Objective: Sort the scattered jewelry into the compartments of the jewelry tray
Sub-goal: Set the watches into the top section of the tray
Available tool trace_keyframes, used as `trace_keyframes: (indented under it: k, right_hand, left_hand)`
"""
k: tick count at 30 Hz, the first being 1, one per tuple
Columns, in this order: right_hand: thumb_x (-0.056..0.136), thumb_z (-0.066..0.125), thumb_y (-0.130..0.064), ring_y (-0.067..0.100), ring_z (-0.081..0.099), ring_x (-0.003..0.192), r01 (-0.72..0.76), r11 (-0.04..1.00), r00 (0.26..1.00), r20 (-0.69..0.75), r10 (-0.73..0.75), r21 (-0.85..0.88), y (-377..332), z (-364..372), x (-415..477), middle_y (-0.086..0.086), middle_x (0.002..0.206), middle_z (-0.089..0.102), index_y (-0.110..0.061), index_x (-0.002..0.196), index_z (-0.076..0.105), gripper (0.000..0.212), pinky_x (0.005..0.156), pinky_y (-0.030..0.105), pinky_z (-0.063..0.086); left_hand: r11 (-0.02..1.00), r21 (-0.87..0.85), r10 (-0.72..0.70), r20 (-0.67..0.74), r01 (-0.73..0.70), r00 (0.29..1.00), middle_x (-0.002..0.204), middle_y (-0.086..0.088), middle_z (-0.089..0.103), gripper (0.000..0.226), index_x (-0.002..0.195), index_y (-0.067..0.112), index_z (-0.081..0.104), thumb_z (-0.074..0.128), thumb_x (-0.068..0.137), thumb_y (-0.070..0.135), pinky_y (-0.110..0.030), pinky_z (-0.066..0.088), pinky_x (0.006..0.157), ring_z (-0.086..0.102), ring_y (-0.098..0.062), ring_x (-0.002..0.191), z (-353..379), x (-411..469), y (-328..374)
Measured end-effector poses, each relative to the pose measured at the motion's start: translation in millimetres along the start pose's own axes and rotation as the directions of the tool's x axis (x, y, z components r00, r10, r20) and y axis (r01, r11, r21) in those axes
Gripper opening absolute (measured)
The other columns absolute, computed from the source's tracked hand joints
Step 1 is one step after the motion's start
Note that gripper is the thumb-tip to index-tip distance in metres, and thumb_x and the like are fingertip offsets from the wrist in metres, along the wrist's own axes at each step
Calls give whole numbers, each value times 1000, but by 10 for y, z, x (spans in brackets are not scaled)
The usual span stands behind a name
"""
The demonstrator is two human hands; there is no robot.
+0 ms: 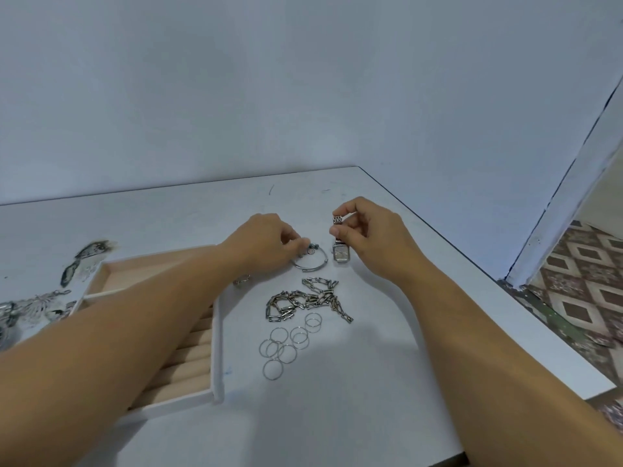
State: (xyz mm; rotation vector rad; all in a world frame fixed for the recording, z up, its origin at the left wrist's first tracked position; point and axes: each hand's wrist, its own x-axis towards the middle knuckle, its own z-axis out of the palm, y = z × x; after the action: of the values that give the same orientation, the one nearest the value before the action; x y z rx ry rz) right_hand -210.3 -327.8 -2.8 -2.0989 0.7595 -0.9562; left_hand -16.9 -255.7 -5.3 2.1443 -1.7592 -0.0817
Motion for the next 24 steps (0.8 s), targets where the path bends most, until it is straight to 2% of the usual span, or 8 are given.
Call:
trace_keyframes:
  k: [5,10,13,15,19,22,24]
  right_hand:
    - [84,70,-22,-1,56,61,-8,1000,1000,-2,8,-11,10,10,15,2,82,67,-25,95,62,14,61,5,41]
    - [84,70,-23,1,58,63,-2,1000,1000,-15,2,-9,-8,32,8,-1,81,68,-27,95,62,14,62,6,42]
    - [84,70,-22,3,60,64,12,1000,1000,-16,-12,10,-56,56,-14,-4,79,67,-27,96,62,15,64,9,45]
    - [84,70,-20,5,60,67,23,999,1000,-19,-22,27,-109,75,-37,-5,79,66,-25,98,62,16,65,12,46]
    - [84,70,-17,-1,59,67,75,995,997,-32,-73,68,-321,180,-108,-10,78,63,-22,100,63,17,67,12,48]
    - [84,70,-18,-4,58,68,127,990,992,-10,-126,67,-570,350,-140,-12,79,61,-23,98,62,17,67,9,47]
    - [84,70,-18,-3,58,67,147,987,988,38,-150,72,-746,495,-133,-13,77,61,-23,98,62,17,66,12,49]
  left_hand:
    - [998,17,67,-7,-67,998,91,10,60,19,99,26,72,60,89,36,-21,33,72,49,-7,83,23,27,17]
    - [996,-79,39,1,-39,999,91,6,63,10,95,21,65,58,91,27,-20,36,71,54,-11,85,27,19,19]
    - [982,-181,31,-74,-44,997,84,9,61,4,90,23,63,60,91,21,-10,35,62,54,-8,76,-68,-51,10]
    - [970,-234,30,-132,-60,991,84,8,64,5,92,21,64,60,91,18,-7,37,61,55,-2,73,-166,-149,-11]
    - [942,-320,11,-272,-101,962,77,13,67,9,89,22,67,64,88,14,-2,38,64,60,3,69,-427,-449,-95]
    - [924,-370,-39,-344,-97,938,79,13,70,12,90,24,69,67,86,12,-1,42,70,63,3,75,-636,-707,-222]
    - [919,-388,-87,-378,-72,922,82,15,70,14,91,25,69,67,86,12,-2,43,73,64,3,78,-775,-875,-359]
